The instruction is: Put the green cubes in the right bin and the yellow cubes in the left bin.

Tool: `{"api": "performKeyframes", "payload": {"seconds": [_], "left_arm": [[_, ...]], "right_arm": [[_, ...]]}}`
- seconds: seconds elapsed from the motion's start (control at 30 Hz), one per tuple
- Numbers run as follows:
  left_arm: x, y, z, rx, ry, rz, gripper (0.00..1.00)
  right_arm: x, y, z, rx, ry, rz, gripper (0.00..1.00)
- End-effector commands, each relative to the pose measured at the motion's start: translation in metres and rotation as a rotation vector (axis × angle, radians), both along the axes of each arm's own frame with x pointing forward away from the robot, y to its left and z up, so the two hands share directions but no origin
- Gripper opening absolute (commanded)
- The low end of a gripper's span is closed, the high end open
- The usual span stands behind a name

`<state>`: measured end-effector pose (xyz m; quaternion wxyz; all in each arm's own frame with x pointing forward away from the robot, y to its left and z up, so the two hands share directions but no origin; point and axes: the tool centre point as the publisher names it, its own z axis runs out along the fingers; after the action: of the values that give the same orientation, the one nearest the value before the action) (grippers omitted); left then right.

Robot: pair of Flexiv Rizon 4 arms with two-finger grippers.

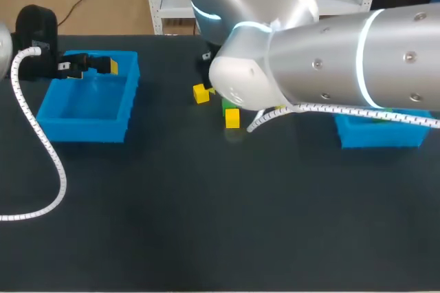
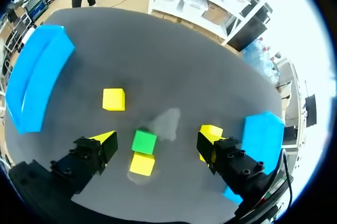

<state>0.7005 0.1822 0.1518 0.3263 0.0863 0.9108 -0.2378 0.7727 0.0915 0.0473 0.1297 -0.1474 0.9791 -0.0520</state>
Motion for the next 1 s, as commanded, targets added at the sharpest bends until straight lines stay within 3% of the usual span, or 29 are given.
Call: {"api": "performKeyframes", "payload": {"seconds": [0.03,0.43,1.0], "left_arm": [[0.000,0.002,-0.001,-0.008,-0.006,-0.005,1.00],[0.000,0.002,-0.001,-0.008,-0.006,-0.005,1.00],[0.000,0.002,-0.001,-0.008,-0.006,-0.005,1.00]], "right_arm": [[0.009,0.005,-0.009,0.006,0.031,-0.010,1.00],[0.008,0.002,-0.035,0.050,0.087,-0.053,1.00],[-0.006,0.001,-0.054,0.079,0.104,-0.087,1.00]]}}
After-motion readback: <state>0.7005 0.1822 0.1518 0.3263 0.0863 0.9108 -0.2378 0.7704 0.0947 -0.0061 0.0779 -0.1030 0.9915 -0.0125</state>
